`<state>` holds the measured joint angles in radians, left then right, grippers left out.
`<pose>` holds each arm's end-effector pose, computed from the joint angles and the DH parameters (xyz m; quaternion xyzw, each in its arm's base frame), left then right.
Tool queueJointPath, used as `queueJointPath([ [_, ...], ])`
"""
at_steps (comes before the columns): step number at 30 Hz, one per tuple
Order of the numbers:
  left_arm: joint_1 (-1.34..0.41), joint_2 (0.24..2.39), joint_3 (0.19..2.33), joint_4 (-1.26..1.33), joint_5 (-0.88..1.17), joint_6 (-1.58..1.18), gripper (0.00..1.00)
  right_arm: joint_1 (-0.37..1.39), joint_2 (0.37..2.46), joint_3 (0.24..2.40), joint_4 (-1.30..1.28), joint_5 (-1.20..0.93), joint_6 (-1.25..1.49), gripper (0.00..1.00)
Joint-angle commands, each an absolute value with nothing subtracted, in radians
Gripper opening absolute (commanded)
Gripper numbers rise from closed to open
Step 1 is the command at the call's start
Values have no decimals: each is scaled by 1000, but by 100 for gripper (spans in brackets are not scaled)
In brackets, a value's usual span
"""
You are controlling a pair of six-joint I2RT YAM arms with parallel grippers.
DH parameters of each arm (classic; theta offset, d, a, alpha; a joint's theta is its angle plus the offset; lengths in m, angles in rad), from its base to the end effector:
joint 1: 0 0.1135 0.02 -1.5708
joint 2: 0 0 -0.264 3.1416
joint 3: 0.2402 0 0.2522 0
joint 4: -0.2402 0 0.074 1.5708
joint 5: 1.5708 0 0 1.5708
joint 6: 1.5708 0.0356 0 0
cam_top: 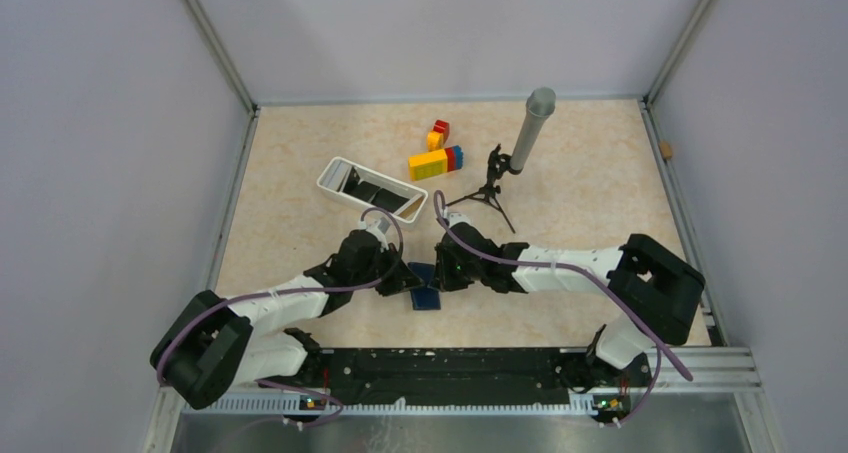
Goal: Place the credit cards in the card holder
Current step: Close the card holder at the center of the board.
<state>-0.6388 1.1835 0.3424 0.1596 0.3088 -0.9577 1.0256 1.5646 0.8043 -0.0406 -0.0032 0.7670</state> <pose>0.1638 -0.1352 0.1474 -0.0763 0.8912 -0.4013 0.1972 0.1625 0.2681 0.1735 -0.1201 0.9190 0.2942 0.2334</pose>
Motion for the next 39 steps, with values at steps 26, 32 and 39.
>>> queueJointPath([
  [26, -645, 1214, 368, 171, 330, -928, 0, 1038, 1678, 907, -33, -122, 705, 0],
  [32, -645, 1238, 364, 211, 350, -938, 0, 1038, 1735, 936, -27, -185, 704, 0],
  [39, -642, 1237, 351, 250, 305, -977, 0, 1036, 1844, 1005, -168, -202, 727, 0],
])
